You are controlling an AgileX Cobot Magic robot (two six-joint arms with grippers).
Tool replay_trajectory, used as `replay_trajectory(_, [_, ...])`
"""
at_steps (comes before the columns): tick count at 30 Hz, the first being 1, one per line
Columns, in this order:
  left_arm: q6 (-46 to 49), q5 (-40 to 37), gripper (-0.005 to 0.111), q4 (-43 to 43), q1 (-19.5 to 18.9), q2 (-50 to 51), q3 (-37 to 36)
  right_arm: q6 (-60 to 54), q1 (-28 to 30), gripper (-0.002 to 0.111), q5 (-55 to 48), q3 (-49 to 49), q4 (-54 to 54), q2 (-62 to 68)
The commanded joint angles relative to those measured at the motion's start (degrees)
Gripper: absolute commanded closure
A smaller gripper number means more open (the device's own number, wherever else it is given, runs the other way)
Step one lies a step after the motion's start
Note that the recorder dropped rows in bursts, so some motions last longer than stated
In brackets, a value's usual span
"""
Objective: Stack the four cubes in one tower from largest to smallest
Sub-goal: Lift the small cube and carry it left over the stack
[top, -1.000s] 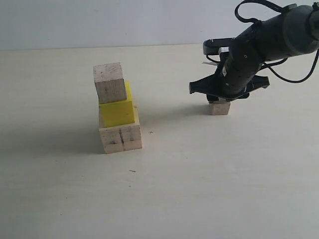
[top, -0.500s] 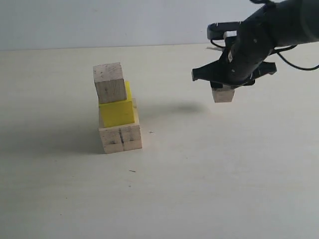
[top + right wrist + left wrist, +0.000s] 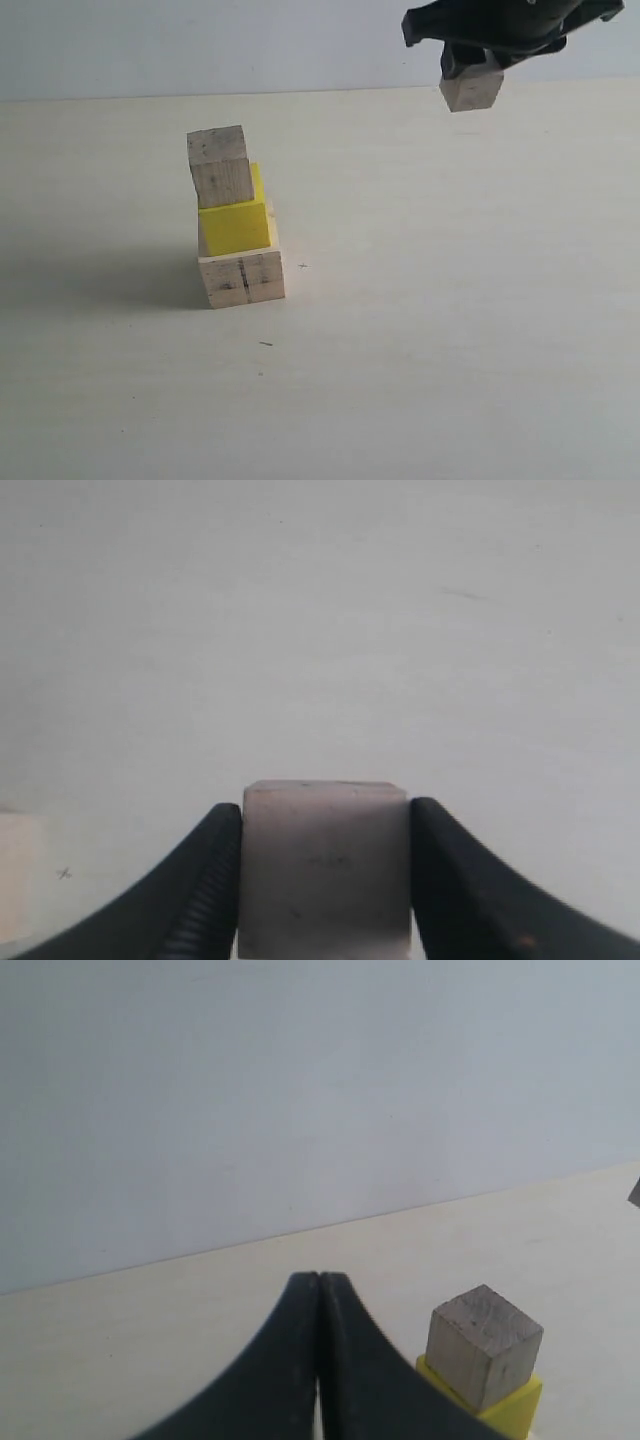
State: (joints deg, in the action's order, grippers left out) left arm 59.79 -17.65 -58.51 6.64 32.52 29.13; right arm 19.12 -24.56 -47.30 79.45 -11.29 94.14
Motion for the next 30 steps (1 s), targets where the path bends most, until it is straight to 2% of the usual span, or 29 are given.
replay_trajectory(1, [-0.3,0.8,0.107,-1.1,0.3,-0.4,-0.3,-0.5,-5.6,0.108,-4.8,3.3,0.8,-3.1])
replay_trajectory(10, [-0.3,0.9,0.107,-1.7,0.3,-0.4,-0.4,4.3,-19.0,0.108,-9.5,9.2,0.6,-3.4])
replay_trajectory(20, [-0.3,1.0,0.107,-2.0,0.3,-0.4,-0.4,8.6,-29.7,0.108,-15.7,16.7,-4.0,0.7])
replay_trajectory(24, [-0.3,0.9,0.107,-2.0,0.3,-0.4,-0.4,9.4,-31.8,0.108,-17.6,23.1,-4.8,5.8])
replay_trajectory(30, [-0.3,0.8,0.107,-2.0,0.3,-0.4,-0.4,9.5,-31.8,0.108,-22.0,31.9,-4.3,13.3])
